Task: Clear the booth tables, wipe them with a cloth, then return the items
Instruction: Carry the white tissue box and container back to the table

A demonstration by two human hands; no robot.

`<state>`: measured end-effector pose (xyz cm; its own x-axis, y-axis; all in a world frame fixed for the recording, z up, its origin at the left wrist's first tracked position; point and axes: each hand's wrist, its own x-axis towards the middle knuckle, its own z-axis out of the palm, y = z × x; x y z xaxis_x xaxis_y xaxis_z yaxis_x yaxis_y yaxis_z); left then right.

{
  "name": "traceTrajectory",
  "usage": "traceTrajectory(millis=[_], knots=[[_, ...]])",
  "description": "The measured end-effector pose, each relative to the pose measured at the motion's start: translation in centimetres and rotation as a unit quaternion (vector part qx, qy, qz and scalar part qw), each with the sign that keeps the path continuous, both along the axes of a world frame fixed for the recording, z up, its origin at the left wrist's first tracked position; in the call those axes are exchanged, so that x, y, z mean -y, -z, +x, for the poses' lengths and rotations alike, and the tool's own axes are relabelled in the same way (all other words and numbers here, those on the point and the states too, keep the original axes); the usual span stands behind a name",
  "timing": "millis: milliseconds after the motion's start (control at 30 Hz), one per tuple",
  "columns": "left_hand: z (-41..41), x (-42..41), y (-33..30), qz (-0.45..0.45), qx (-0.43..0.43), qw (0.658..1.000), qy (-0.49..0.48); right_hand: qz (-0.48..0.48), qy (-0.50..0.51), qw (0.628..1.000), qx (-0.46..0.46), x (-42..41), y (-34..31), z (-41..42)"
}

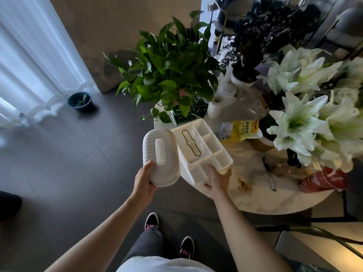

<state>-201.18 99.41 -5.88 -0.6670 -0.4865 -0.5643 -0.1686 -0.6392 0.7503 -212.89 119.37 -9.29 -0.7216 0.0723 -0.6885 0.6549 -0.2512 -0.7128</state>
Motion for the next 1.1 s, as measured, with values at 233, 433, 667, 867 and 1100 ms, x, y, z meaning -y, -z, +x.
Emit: traceTrajectory(millis=[233,433,667,867,1100], knots=[[0.3,0.3,0.3,0.015,-0.007,1.000,-0.002,0.049,0.017,0.998,-0.028,-0.3,-0.5,-1.4],[0.1,0.5,0.2,0.014,-0.015,1.000,0.005,0.090,-0.007,0.993,-0.075,-1.2,0.1,-1.0],[-0.3,0.5,0.2,0.007,0.001,1.000,0.007,0.186,-0.122,0.968,-0.117,-1.9,1.4,-1.7],[-0.3,0.4,0.0,0.004,0.007,1.000,0.011,0.197,-0.131,0.960,-0.147,-1.4,0.5,-1.0],[0.9,1.1,-0.4,-0.009,0.002,1.000,-0.010,0.204,-0.057,0.959,-0.189,-2.2,-0.6,1.2]])
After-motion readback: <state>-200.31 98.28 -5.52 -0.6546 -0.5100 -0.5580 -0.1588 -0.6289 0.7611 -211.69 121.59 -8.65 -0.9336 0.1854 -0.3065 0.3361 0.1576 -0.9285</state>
